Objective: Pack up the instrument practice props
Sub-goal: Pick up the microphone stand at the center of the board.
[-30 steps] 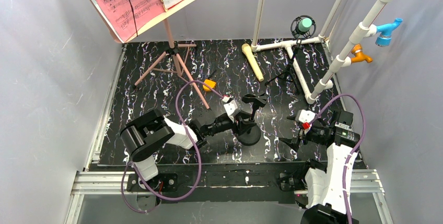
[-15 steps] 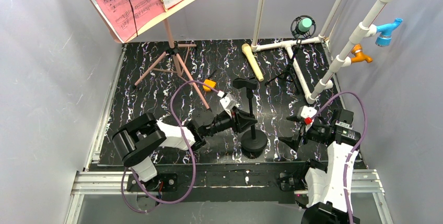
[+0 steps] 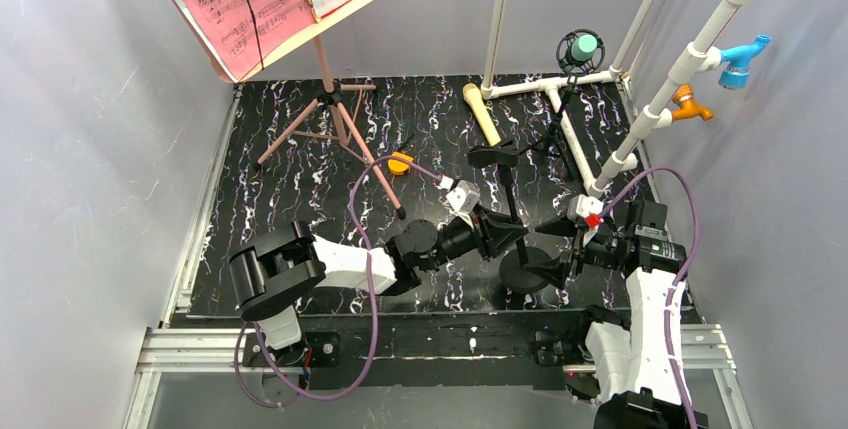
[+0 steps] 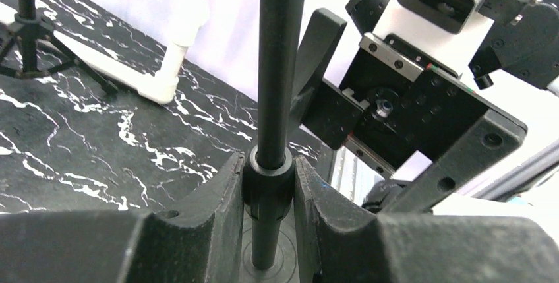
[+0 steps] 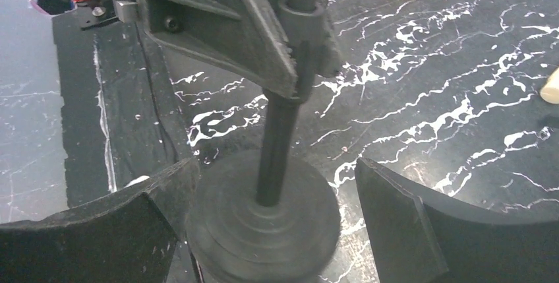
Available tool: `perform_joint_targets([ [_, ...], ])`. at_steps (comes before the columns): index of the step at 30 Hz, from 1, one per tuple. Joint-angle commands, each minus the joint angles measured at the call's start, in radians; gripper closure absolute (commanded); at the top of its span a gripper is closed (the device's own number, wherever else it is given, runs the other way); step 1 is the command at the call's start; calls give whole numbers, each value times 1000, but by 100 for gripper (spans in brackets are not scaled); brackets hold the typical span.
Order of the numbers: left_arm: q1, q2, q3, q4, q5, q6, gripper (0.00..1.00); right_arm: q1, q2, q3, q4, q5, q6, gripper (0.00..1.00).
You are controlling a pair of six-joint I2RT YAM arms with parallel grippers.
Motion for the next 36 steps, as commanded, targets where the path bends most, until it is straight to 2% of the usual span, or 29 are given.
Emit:
perform_joint_targets([
  [1,-34,11,80,92,-123,61,100,39,8,24,45,-51,76,3],
  [17,-85,9,127,92,-185,58,100,122,50,19,135,-49,183,38],
  [19,-85,0,119,93,-190,51,100,126,55,21,138,-51,188,45],
  [20,-85,-7,116,92,-185,50,100,126,59,24,144,-54,198,51],
  [24,-85,-25,104,92,-199,50,100,128,84,36,177,-66,254,95],
  [25,-86,-30,102,91,-206,51,100,127,92,40,178,-66,258,99],
  [31,-81,-59,89,71,-237,24,100,134,122,124,134,-48,278,99],
  [32,-76,-65,81,71,-231,5,95,139,132,149,107,-49,270,99],
  [36,-40,-103,43,79,-156,-98,36,156,177,241,20,-79,255,99],
])
